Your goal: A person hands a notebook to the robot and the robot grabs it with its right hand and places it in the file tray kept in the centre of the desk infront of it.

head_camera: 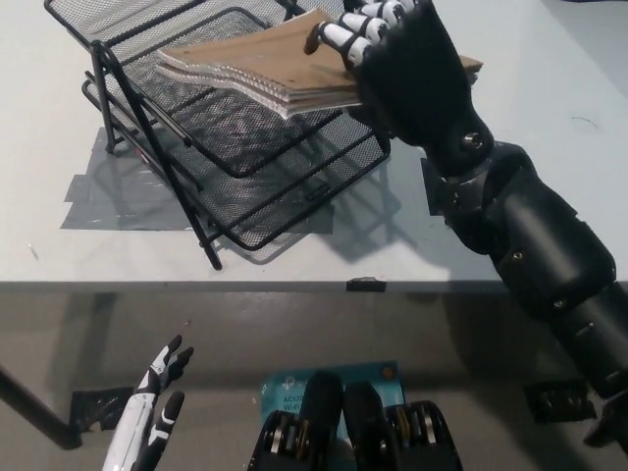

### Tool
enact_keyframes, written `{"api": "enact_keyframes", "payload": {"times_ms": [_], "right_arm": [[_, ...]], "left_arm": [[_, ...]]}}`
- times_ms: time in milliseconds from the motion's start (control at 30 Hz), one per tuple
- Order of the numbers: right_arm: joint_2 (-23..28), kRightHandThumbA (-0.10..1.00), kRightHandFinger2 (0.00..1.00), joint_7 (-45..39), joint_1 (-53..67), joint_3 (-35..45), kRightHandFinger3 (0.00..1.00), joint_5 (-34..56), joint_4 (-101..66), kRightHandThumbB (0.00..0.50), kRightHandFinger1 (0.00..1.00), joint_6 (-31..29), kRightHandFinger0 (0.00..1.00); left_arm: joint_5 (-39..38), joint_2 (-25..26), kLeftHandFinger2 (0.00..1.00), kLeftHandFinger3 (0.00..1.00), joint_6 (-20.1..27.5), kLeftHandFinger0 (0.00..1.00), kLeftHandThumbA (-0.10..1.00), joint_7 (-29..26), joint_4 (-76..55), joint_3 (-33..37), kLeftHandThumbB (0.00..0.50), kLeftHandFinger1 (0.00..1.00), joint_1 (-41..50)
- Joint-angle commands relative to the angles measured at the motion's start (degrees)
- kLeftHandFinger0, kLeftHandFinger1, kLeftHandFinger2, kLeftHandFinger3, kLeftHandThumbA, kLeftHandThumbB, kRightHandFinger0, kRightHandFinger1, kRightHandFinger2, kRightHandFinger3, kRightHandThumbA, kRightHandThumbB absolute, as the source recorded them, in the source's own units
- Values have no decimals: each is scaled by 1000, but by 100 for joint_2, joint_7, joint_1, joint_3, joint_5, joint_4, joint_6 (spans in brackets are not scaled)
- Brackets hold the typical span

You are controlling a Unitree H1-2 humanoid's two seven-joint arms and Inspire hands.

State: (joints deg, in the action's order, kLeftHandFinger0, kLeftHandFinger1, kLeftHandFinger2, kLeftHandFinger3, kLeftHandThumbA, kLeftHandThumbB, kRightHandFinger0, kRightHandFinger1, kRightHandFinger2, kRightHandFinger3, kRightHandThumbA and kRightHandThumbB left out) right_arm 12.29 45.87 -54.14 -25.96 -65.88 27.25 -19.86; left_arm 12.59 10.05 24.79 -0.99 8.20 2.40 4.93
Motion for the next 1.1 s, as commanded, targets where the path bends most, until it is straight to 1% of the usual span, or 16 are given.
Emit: {"api": "enact_keyframes", "payload": {"times_ms": [0,133,167,233,267,367,400,433,467,500,533,567,600,700,900,1067], "right_arm": [[-92,963,204,399,-623,182,327,-93,-76,0,0,417,0],[-116,956,182,696,-721,47,292,-197,291,0,0,349,0],[-121,894,159,784,-757,-5,238,-204,432,0,0,279,0],[-113,878,154,795,-794,-85,199,-266,575,0,0,280,0],[-106,878,154,794,-808,-120,199,-292,625,0,0,286,0],[-62,754,161,777,-904,-311,185,-314,917,11,0,101,0],[-58,806,163,807,-932,-414,200,-380,1060,5,0,117,0],[-54,775,142,830,-945,-469,180,-428,1113,48,0,149,0],[-29,784,141,893,-987,-620,203,-571,1224,2,0,213,0],[-13,771,146,928,-1011,-700,194,-640,1276,0,0,239,0],[7,769,151,986,-1062,-839,273,-717,1393,0,0,207,0],[22,791,145,977,-1090,-910,218,-721,1456,0,0,125,0],[32,748,139,1064,-1152,-1074,122,-805,1612,0,0,74,0],[29,757,127,1282,-1275,-1342,50,-917,1849,0,0,92,0],[23,797,42,1325,-1421,-1547,21,-871,1883,0,0,151,0],[16,819,37,1047,-1549,-1545,52,-778,1703,0,0,182,0]], "left_arm": [[19,122,915,1000,214,978,1000,-77,-85,31,260,939,3],[51,142,911,1000,214,952,1000,-119,-99,60,258,922,10],[108,129,906,1000,214,951,1000,-117,-98,46,271,919,17],[135,122,902,1000,214,962,1000,-114,-94,37,270,917,17],[125,121,902,1000,214,962,1000,-107,-93,35,270,917,16],[14,106,893,1000,213,986,1000,-55,-110,23,261,917,-2],[34,100,892,1000,213,988,1000,-49,-115,14,261,918,-3],[54,96,891,1000,213,988,1000,-48,-120,8,262,917,-1],[98,89,887,1000,203,986,1000,-59,-127,-1,264,915,1],[118,85,886,1000,197,985,1000,-68,-128,-4,265,915,2],[150,82,879,1000,190,984,1000,-81,-132,-6,263,911,3],[157,77,877,1000,195,983,1000,-83,-124,-3,262,909,-4],[171,71,869,1000,170,980,1000,-85,-125,-2,268,903,-13],[186,66,867,1000,58,983,1000,-57,-207,-1,270,904,-8],[181,59,864,1000,-51,973,1000,-5,-281,12,272,896,-15],[141,65,855,1000,-59,971,1000,23,-254,23,286,891,-27]]}}
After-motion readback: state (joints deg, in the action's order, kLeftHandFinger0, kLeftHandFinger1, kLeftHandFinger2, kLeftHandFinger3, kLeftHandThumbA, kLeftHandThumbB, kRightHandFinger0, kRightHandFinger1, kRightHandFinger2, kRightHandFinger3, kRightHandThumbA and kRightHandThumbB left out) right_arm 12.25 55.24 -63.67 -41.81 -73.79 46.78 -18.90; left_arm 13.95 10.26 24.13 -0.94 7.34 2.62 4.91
